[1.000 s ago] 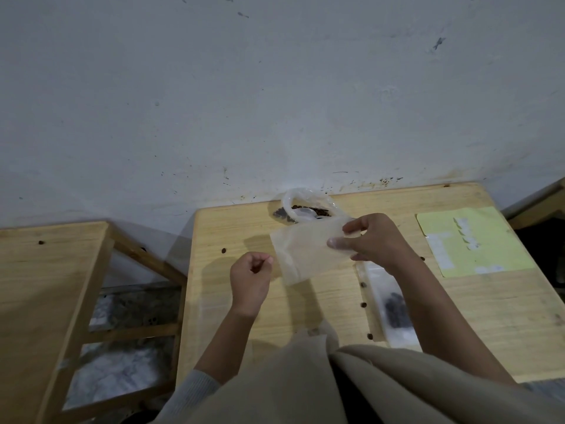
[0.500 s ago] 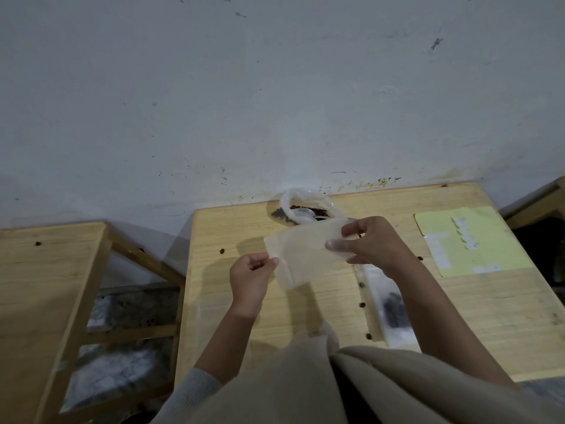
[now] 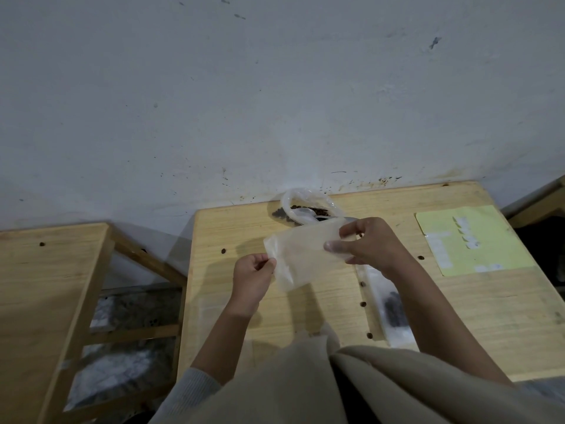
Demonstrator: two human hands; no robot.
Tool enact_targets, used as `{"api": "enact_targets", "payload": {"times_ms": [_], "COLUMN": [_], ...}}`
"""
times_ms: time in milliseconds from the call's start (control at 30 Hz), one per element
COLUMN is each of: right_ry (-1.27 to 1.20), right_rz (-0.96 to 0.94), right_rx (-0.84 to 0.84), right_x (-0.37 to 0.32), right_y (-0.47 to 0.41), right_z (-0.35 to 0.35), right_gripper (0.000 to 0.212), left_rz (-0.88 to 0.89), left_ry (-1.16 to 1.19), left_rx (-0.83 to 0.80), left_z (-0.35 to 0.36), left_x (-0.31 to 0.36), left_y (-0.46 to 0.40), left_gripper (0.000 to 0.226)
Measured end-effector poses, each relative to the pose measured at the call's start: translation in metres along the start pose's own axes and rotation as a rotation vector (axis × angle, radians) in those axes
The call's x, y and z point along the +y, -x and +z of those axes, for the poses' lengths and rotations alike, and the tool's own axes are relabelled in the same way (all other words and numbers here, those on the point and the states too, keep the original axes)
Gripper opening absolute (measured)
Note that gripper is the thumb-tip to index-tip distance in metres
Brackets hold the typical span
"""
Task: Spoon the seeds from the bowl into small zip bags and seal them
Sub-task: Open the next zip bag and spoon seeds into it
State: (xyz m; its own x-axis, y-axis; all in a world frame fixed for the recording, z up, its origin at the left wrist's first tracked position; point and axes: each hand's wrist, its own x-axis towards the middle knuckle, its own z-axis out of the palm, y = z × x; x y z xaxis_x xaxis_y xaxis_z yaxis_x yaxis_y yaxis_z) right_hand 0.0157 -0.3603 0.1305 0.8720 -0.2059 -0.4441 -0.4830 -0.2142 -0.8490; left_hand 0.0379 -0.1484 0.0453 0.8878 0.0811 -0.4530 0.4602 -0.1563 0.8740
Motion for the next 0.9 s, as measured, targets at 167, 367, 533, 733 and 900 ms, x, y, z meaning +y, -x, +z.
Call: {"api": "enact_targets", "payload": {"times_ms": [167,367,533,733,900], "right_ry": [-0.003,-0.011,-0.001,0.004,0.037], "right_rz": [-0.007,-0.013,-0.011,-0.009,-0.017], "right_rx": [0.014,0.025,0.009,0.009,0.002], "right_x": [0.003,0.004,0.005,0.005,0.005], "right_y": [-0.001,-0.001,-0.001,-0.002,-0.004], "right_z": [0.004,0.010,0.009,0.007,0.004], "right_gripper": [0.040,0.042,0.040,0.038,0.037], "left_rz": [0.091,0.228,0.132,-0.007,-0.074], "left_ry": [-0.033,-0.221,-0.198,-0.080,-0.053], "left_rx": [0.213,0.211,0.186,0.147,0.051], "left_z": [0.004,0.002,0.001,-0.003,-0.005], "left_x": [0.001,0.001,0.000,-0.001,0.004], "left_y": [0.003,0.005,0.002,-0.004,-0.004], "left_gripper": [0.008,0.008,0.008,0.009,0.017]}}
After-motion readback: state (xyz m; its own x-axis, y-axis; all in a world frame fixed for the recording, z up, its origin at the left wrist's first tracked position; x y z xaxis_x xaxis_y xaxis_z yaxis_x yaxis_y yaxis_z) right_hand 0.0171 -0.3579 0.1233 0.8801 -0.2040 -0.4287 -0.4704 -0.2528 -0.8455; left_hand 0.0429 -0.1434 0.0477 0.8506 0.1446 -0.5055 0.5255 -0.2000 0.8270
